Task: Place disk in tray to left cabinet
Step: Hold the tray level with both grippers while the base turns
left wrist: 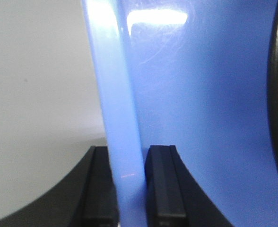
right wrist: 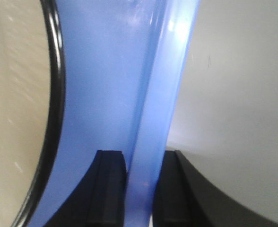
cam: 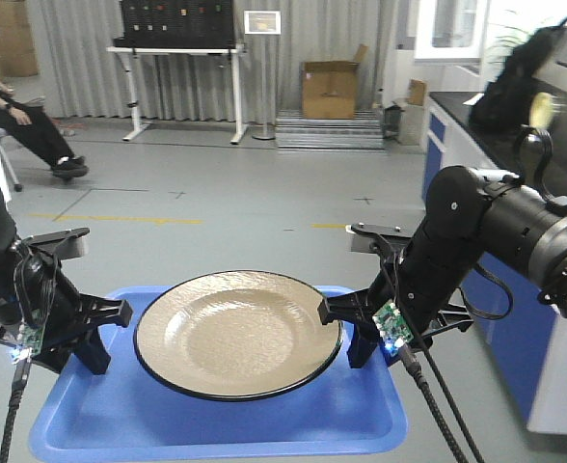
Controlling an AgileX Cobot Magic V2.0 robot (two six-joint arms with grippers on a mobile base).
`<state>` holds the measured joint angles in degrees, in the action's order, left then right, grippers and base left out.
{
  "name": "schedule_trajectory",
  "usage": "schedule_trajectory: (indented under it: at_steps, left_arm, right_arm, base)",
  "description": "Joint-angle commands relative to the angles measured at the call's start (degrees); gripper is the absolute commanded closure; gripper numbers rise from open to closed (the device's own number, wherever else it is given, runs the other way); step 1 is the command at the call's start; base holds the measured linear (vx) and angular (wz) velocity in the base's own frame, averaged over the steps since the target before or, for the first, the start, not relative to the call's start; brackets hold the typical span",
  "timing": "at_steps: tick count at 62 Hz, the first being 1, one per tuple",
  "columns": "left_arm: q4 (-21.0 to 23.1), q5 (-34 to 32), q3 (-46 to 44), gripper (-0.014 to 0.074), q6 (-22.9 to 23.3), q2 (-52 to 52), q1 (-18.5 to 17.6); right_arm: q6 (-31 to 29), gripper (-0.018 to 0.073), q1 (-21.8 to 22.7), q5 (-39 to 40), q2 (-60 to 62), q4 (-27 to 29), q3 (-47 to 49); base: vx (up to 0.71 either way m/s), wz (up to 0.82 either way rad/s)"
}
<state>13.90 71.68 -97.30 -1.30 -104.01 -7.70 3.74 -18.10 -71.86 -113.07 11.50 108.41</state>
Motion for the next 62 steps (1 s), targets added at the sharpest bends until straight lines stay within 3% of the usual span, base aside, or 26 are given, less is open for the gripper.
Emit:
schedule_trajectory:
  at_steps: [1,31,62]
  left_arm:
    - [0.01,0.1,-2.04,0.0597,-0.93,3.5,-0.18]
    - [0.19,0.09,-2.04,0.0597,-0.93,3.5,-0.18]
    - [0.18,0.09,-2.04,0.0597,-0.93,3.5,-0.13]
  right_arm:
    - [-1.24,0.0563,0.37,1.81,3.99,-0.76,2.23]
    - [-1.24,0.0563,0.37,1.81,3.99,-0.76,2.23]
    - [-1.24,0.0563,0.37,1.85,3.99,-0.76,2.23]
  base:
    - [0.51,0.31]
    - [0.54,0.22]
    - [0.6,-0.07]
